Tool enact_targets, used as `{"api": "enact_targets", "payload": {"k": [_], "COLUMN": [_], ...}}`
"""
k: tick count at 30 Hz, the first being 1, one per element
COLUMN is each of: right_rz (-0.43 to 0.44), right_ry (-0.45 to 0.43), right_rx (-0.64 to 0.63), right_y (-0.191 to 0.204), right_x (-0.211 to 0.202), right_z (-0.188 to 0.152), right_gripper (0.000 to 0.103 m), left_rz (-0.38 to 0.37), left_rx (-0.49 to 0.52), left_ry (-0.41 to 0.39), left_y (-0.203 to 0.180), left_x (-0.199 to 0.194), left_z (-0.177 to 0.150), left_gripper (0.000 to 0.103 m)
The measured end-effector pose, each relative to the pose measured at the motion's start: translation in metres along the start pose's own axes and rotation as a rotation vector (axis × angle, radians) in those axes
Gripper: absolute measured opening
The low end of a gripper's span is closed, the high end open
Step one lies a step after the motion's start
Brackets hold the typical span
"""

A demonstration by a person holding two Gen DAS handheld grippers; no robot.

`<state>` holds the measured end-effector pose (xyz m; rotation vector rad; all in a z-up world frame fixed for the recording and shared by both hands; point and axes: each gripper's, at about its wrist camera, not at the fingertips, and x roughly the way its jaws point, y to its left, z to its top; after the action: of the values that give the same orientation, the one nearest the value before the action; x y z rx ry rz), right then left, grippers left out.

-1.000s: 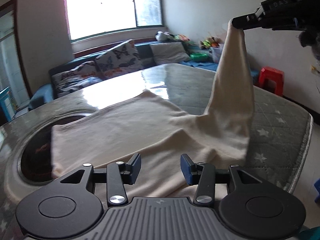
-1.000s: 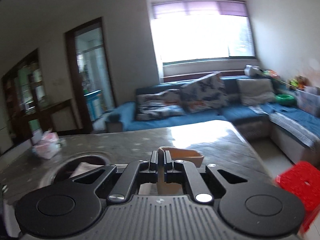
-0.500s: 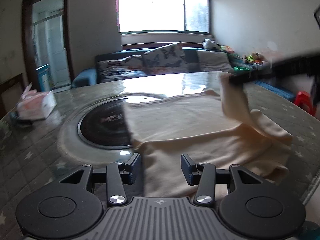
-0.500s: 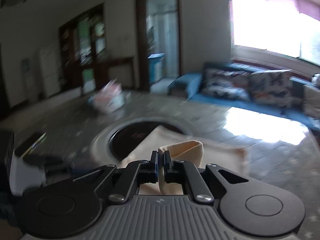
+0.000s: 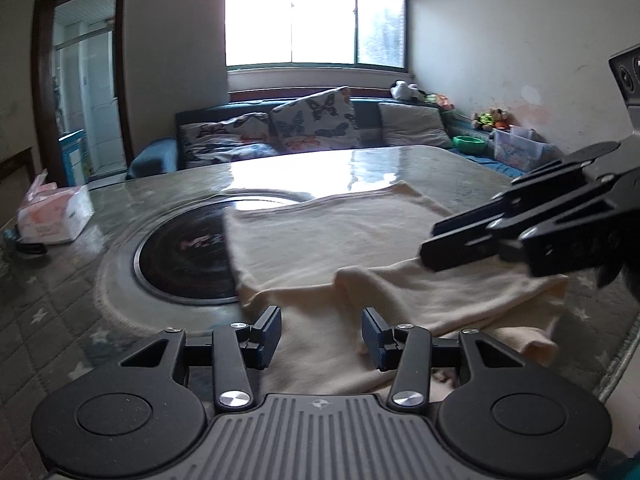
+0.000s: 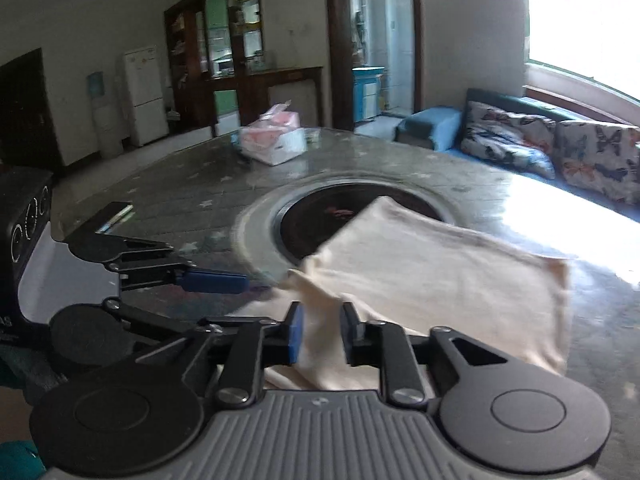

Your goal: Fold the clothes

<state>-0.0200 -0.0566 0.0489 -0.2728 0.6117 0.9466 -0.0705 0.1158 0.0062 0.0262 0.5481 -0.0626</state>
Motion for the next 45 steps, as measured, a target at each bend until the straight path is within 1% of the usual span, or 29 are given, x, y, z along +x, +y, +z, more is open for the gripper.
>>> {"api": "enact_targets", "payload": {"k": [2,4,6,9,12,15,17,18,20,21,26,33,35,37,40,43,45], "right_rz": [-0.036,-0.082,-0.116,-0.16,-0.198,-0.218,-0.229,-0.232,-0.232,-0.235,-0.244,-0.262,-0.293,-0.31,-0.327,-0.332,-0.324], "right_ry": [0.008,0.017,0.027,0.048,0.083,0.11,0.115,0.116,0.118,0.119,0.116,0.11,0.111,0.113,0.118,0.123,0.126], "right_rx": [0.013,0.028,0.041,0.064,0.068,0.093,0.112,0.12,0.13,0.127,0.12,0.127,0.119,0.117,0.119,0.128,0.131], "right_y": [-0.012,-0.024,-0.033,-0.045,-0.053,-0.061,-0.065,-0.067,-0.069,-0.069,-0.068,-0.069,-0.069,-0.069,-0.072,-0.075,-0.075], "right_x": [-0.007,-0.019,-0.028,-0.041,-0.049,-0.053,-0.054,-0.055,-0.056,-0.056,-0.053,-0.049,-0.049,-0.05,-0.053,-0.056,-0.058], "right_z": [-0.003,-0.012,-0.02,-0.035,-0.052,-0.067,-0.074,-0.077,-0.08,-0.081,-0.087,-0.091,-0.092,-0.093,-0.096,-0.1,-0.101], "right_gripper": [0.029,0.032,0.033,0.038,0.044,0.046,0.048,0.049,0.053,0.053,0.054,0.055,0.055,0.055,0.055,0.055,0.055], "left_rz": [-0.023,-0.032,-0.035,-0.035,-0.036,-0.041,-0.041,-0.04,-0.039,-0.039,-0.034,-0.057,-0.067,-0.076,-0.058,-0.021,0.007], "left_rx": [0.012,0.023,0.022,0.019,0.021,0.03,0.044,0.051,0.055,0.057,0.077,0.121,0.13,0.123,0.118,0.109,0.099], "left_ry": [0.009,0.031,0.06,0.1,0.125,0.132,0.131,0.13,0.124,0.119,0.063,-0.065,-0.102,-0.128,-0.132,-0.071,-0.013], "left_y": [-0.006,-0.013,-0.017,-0.02,-0.021,-0.022,-0.025,-0.026,-0.028,-0.029,-0.033,-0.041,-0.042,-0.041,-0.034,-0.024,-0.015], "left_x": [0.006,0.012,0.019,0.026,0.028,0.028,0.028,0.028,0.027,0.025,0.014,-0.01,-0.017,-0.024,-0.028,-0.021,-0.013], "left_z": [0.002,0.003,0.004,0.002,0.001,0.002,0.002,0.002,0.003,0.005,0.022,0.067,0.077,0.083,0.079,0.063,0.049], "left_gripper": [0.048,0.048,0.046,0.045,0.042,0.031,0.021,0.019,0.008,0.006,0.005,0.004,0.002,0.002,0.002,0.002,0.002]}}
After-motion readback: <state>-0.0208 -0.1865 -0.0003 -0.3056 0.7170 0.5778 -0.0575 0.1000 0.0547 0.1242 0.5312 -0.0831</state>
